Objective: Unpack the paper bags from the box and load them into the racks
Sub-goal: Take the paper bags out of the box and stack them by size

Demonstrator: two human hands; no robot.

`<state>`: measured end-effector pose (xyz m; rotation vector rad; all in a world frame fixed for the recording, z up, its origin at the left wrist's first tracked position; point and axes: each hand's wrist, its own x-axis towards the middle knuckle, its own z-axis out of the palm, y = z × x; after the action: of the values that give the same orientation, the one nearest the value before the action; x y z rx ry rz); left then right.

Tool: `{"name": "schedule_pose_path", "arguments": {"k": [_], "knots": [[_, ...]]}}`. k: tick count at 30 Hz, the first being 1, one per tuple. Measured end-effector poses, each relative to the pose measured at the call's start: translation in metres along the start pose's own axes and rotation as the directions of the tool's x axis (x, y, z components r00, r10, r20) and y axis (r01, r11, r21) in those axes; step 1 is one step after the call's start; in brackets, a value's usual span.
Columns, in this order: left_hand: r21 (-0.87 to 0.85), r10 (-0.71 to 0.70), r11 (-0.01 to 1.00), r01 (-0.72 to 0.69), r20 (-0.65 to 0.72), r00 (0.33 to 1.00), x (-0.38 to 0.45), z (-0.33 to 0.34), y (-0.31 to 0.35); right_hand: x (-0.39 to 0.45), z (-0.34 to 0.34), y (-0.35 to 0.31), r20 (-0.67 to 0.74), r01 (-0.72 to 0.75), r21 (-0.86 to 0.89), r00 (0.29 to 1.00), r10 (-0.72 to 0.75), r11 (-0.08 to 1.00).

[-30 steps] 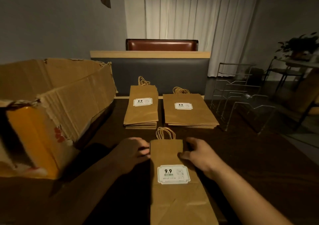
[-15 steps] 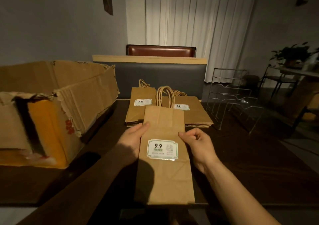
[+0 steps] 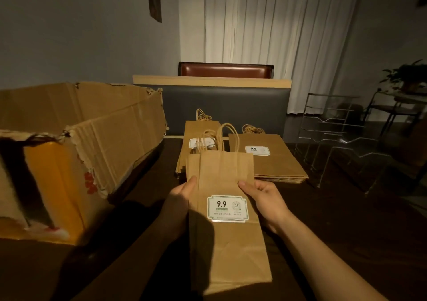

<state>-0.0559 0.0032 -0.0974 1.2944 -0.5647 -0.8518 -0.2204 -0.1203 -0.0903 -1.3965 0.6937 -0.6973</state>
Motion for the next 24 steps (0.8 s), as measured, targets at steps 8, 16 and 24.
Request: {"name": "schedule_pose_path", "arguments": {"k": [8,16,24], "knots": [[0.073,0.137,0.989,-0.13,-0.088,0.987,0.016,-0.007,-0.01,0.015,-0.038,-0.002,-0.282,0.12,0.25,0.958,-0.046,0.961],[0.097,0.228,0.972,-0.216,-0.134,0.964,0.015,-0.005,-0.013,0.006,-0.011,0.009,-0.009,-0.031,0.006,0.999,0.031,0.999],[0.224,0.188,0.962,-0.155,-0.138,0.972,0.015,-0.007,-0.001,0.011,-0.036,-0.005,-0.238,-0.001,0.409,0.965,0.108,0.913]]}}
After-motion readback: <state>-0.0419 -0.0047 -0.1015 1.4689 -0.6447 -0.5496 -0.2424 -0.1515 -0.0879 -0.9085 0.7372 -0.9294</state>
